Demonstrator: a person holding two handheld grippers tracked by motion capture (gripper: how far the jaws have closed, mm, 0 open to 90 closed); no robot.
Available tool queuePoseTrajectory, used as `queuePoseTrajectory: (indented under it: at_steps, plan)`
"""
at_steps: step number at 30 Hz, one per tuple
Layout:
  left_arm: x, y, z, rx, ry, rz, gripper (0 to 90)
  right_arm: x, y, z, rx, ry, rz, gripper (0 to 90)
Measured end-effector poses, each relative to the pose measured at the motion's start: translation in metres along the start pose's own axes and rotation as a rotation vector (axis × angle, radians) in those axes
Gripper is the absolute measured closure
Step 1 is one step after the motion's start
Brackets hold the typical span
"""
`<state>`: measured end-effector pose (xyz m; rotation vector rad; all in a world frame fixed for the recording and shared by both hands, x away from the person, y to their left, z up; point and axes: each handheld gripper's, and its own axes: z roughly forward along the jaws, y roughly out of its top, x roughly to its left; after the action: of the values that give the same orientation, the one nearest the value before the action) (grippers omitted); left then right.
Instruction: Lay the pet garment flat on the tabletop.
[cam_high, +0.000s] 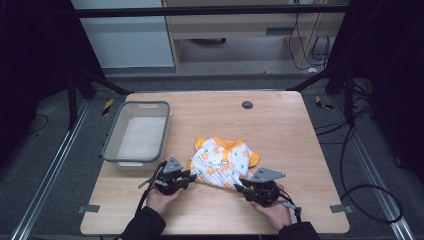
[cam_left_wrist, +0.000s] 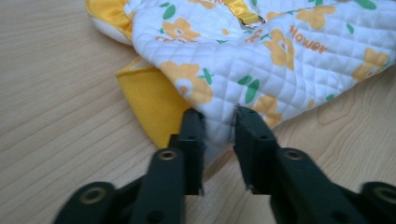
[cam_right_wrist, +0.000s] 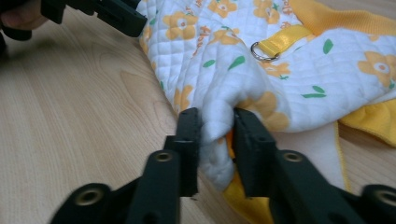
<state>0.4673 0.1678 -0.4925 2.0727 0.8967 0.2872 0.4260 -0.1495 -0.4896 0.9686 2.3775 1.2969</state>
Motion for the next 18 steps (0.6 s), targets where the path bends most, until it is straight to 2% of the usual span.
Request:
queuePoseTrajectory:
  at_steps: [1, 3, 5, 6, 8, 9, 10, 11, 12, 13, 14, 15, 16, 17, 18]
  plan:
    - [0.001, 0.001, -0.001, -0.003, -0.015, -0.010, 78.7, -0.001, 0.001, -0.001, 0.000, 0.008, 0.012, 79.1]
    - [0.001, 0.002, -0.006, -0.013, -0.035, -0.025, 87.9, -0.002, 0.002, -0.004, 0.005, 0.014, 0.013, 82.6]
    - [-0.002, 0.005, -0.013, -0.012, -0.047, -0.013, 88.8, -0.001, 0.005, -0.010, -0.013, 0.031, 0.006, 83.4]
    - [-0.006, 0.009, -0.021, -0.029, -0.052, 0.008, 89.0, 0.000, 0.006, -0.012, -0.019, 0.039, 0.010, 83.5]
    - [-0.009, 0.011, -0.027, -0.042, -0.064, 0.014, 89.3, 0.002, 0.009, -0.018, -0.029, 0.054, 0.009, 83.5]
    - [-0.015, 0.015, -0.038, -0.070, -0.084, 0.030, 89.4, 0.005, 0.013, -0.026, -0.035, 0.072, 0.012, 83.5]
    - [-0.015, 0.015, -0.038, -0.070, -0.084, 0.030, 89.5, 0.005, 0.013, -0.026, -0.035, 0.072, 0.012, 83.5]
    - [-0.022, 0.023, -0.051, -0.096, -0.083, 0.060, 89.5, 0.006, 0.017, -0.032, -0.045, 0.081, 0.023, 83.4]
    - [-0.022, 0.023, -0.051, -0.096, -0.083, 0.060, 89.5, 0.005, 0.021, -0.036, -0.049, 0.087, 0.029, 83.5]
    - [-0.025, 0.030, -0.057, -0.117, -0.082, 0.070, 89.5, 0.005, 0.021, -0.036, -0.049, 0.087, 0.029, 83.5]
    - [-0.026, 0.040, -0.061, -0.124, -0.069, 0.078, 89.5, 0.000, 0.030, -0.040, -0.067, 0.095, 0.055, 83.4]
    - [-0.026, 0.040, -0.061, -0.124, -0.069, 0.078, 89.6, 0.000, 0.030, -0.040, -0.067, 0.095, 0.055, 83.4]
    - [-0.025, 0.047, -0.058, -0.118, -0.047, 0.074, 89.5, -0.009, 0.040, -0.037, -0.070, 0.098, 0.095, 82.7]
    - [-0.018, 0.057, -0.046, -0.079, -0.017, 0.048, 89.6, -0.014, 0.044, -0.034, -0.060, 0.092, 0.123, 81.9]
    - [-0.018, 0.057, -0.046, -0.079, -0.017, 0.048, 89.5, -0.014, 0.044, -0.034, -0.060, 0.092, 0.123, 81.9]
